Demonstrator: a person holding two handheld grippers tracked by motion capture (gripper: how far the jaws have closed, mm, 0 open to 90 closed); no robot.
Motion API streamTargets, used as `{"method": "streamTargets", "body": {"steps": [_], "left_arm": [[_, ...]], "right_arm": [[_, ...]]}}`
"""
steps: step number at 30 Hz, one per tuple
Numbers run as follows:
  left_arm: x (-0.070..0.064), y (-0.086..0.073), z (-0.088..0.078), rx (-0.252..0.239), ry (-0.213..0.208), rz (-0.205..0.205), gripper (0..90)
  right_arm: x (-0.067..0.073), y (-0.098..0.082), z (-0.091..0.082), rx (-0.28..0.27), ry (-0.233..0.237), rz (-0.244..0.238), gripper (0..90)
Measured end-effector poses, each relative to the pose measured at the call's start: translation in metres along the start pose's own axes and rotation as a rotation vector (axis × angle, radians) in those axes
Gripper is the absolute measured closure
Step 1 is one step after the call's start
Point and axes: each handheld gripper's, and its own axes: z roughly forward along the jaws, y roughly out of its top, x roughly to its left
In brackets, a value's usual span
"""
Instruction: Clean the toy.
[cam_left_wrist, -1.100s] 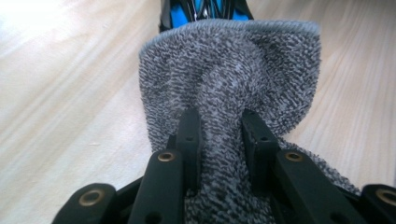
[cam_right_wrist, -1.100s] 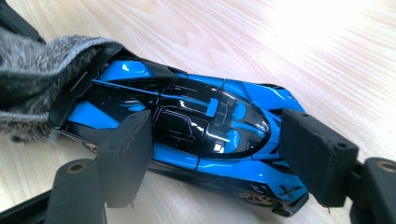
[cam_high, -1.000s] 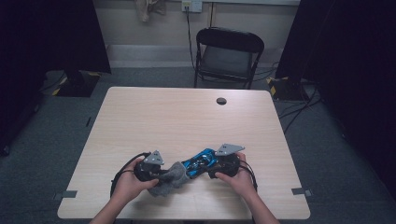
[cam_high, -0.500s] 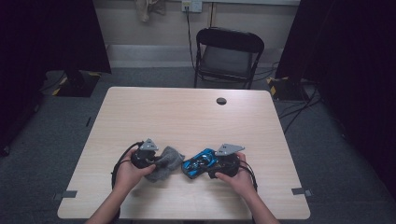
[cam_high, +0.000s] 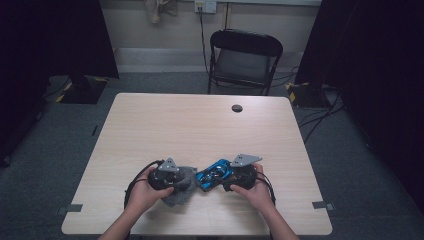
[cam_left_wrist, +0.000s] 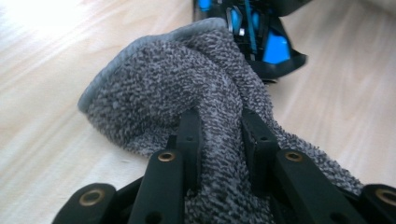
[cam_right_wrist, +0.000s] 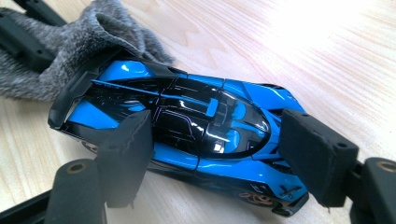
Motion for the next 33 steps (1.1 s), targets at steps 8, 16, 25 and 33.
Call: {"method": "streamTargets", "body": {"steps": [8, 16, 25, 33], "left_arm": [[-0.012, -0.003, -0.002, 0.021, -0.045, 0.021, 72.4], [-0.027, -0.004, -0.002, 0.027, -0.097, 0.049, 72.5], [-0.032, -0.005, -0.009, 0.011, -0.117, 0.061, 72.4], [-0.011, -0.005, -0.026, -0.02, -0.03, 0.027, 72.4]], "right_arm": [[0.0, 0.0, 0.0, 0.0, 0.0, 0.0, 26.1], [0.0, 0.0, 0.0, -0.001, -0.001, 0.001, 26.1], [0.0, 0.0, 0.0, -0.001, -0.001, 0.0, 26.1], [0.0, 0.0, 0.0, -0.001, 0.0, 0.0, 26.1]]}}
